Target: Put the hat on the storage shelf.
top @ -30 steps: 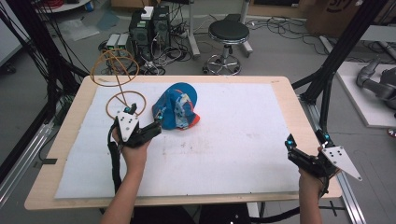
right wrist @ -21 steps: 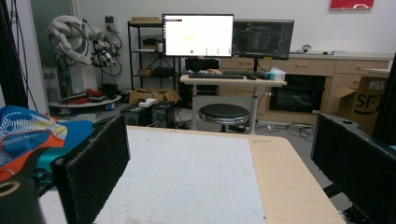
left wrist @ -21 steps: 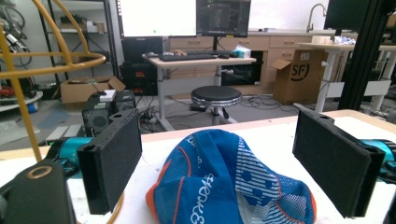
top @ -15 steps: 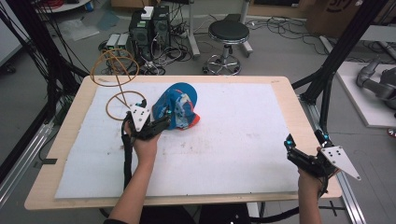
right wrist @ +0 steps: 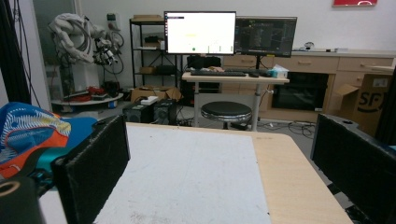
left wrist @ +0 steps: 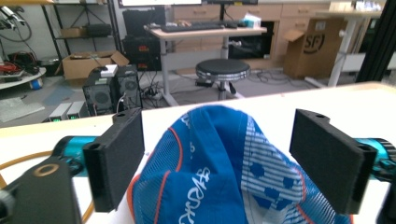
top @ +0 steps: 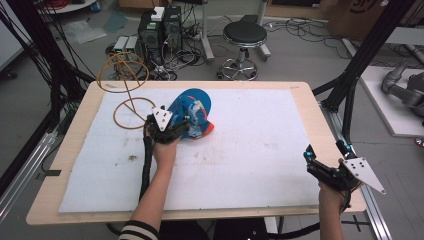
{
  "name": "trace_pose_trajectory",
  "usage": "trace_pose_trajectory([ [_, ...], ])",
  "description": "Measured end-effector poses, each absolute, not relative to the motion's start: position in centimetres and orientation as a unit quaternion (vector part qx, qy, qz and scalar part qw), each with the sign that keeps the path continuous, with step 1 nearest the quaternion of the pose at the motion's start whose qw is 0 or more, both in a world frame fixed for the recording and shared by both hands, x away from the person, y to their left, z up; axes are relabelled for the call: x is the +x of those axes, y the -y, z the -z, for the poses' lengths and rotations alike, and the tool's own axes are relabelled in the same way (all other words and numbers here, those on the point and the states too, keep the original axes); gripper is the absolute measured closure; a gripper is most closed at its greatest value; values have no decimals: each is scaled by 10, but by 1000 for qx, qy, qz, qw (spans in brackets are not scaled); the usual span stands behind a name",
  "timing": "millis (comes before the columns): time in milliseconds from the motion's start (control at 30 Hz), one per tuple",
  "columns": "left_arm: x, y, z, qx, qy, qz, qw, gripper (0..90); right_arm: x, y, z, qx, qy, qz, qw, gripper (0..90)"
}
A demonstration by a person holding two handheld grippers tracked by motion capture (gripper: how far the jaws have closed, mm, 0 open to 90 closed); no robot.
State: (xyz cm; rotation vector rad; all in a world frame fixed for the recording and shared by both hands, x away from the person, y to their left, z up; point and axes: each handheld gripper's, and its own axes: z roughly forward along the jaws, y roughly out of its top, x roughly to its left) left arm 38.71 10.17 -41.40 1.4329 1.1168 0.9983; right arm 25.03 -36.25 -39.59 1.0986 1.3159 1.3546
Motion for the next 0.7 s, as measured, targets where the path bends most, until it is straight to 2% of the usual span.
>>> trace_pose_trajectory([
  [367, 403, -101, 428, 601, -477, -402, 500, 192, 249, 362, 396, 446, -535, -550, 460, 43],
  [533, 411, -95, 428, 617, -465, -404, 489, 200, 249, 364, 397, 451, -533, -549, 459, 43],
  [633, 414, -95, 432, 628, -463, -403, 479, 265, 248, 365, 398, 452, -533, -548, 460, 43],
  [700, 415, -95, 434, 628, -467, -401, 476, 271, 248, 366, 398, 452, -532, -548, 460, 43],
])
